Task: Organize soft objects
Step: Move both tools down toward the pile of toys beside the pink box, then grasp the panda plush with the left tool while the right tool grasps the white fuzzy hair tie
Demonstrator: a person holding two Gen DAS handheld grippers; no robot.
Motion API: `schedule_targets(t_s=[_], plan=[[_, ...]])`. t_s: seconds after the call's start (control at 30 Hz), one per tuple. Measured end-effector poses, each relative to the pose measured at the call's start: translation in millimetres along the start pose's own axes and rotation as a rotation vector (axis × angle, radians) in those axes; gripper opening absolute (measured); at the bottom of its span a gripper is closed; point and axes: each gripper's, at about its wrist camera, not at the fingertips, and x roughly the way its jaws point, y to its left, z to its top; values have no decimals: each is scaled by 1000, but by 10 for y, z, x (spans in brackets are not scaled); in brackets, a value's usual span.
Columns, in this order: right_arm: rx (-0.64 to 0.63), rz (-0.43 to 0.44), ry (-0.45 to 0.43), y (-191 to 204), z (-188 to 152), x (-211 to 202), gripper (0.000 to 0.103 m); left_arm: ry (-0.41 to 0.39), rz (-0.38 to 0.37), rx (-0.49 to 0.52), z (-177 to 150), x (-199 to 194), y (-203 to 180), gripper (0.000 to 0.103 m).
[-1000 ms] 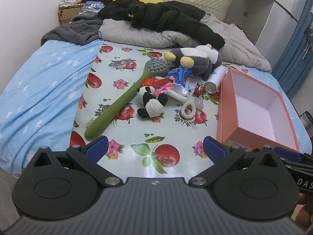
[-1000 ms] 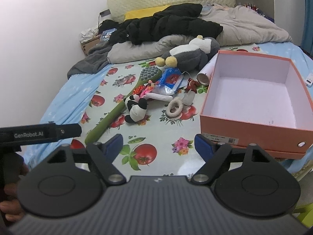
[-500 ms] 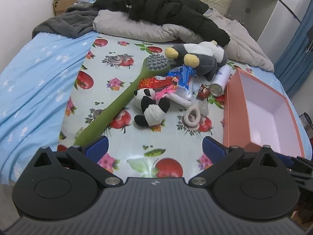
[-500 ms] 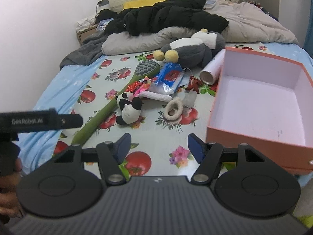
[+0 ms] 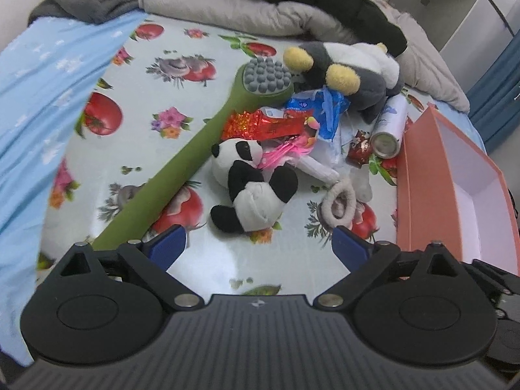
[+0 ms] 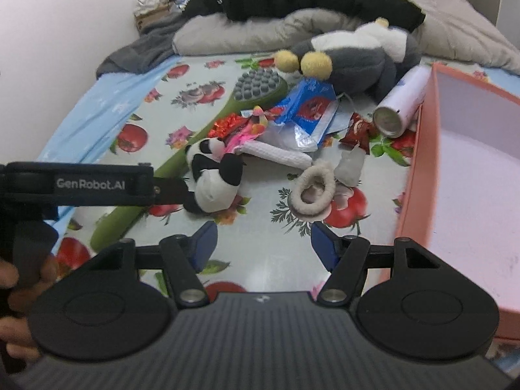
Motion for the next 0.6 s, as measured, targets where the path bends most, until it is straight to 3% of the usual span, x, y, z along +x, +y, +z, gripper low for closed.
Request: schedule_targets(t_s=[0.27, 0.5, 0.6], plan=[[-22, -56, 34, -158, 119, 644, 65, 45, -26, 5, 197, 534, 25, 97], [-27, -109, 49, -290, 155, 1050, 66, 95, -4, -21, 247, 878, 106, 95], [-20, -78, 68, -349, 178, 1170, 66, 106, -11, -31, 242, 959, 141, 92]])
